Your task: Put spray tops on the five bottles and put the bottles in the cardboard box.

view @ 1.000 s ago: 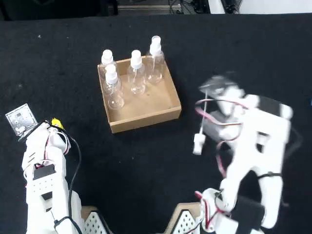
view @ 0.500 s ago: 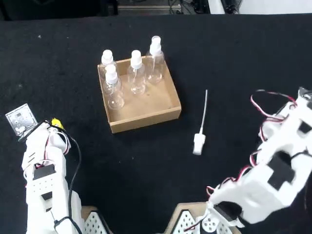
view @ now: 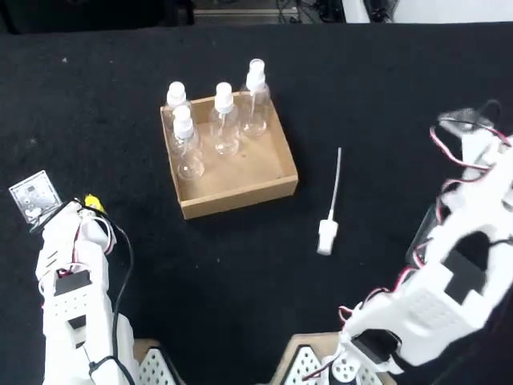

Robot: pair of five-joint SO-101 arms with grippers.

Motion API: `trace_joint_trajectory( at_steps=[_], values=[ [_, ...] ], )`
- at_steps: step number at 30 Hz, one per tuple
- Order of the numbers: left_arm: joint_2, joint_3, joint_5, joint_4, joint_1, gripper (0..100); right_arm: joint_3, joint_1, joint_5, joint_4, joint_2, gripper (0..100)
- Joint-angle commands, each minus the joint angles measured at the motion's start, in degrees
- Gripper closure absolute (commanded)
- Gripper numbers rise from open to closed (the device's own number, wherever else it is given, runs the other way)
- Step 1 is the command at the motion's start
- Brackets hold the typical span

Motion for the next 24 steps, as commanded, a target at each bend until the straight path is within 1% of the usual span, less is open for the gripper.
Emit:
trace_joint_trajectory(
  at_steps=[1, 5, 7, 8, 16, 19, 24],
  values=[
    [-0.88, -0.40, -0.70, -1.32, 0.84, 91, -2.07, 4.13, 29.63, 0.26, -0.31, 58.5],
    [-0.88, -0.40, -0.70, -1.32, 0.84, 91, 1.36, 5.36, 49.49, 0.26, -0.31, 58.5],
    [-0.88, -0.31, -0.70, -1.32, 0.84, 91, 3.03, 5.45, 56.35, 0.26, -0.75, 58.5],
    [-0.88, -0.31, -0.70, -1.32, 0.84, 91, 3.38, 5.27, 57.93, 0.26, -0.75, 58.5],
    [-0.88, -0.31, -0.70, -1.32, 0.84, 91, 7.16, 5.01, 63.91, -0.97, -0.75, 58.5],
    [-0.88, -0.31, -0.70, -1.32, 0.84, 91, 11.03, 4.92, 64.09, -5.71, -0.75, 58.5],
    [-0.88, -0.31, -0.70, -1.32, 0.84, 91, 19.74, 4.92, 64.09, -17.76, -0.75, 58.5]
  ],
)
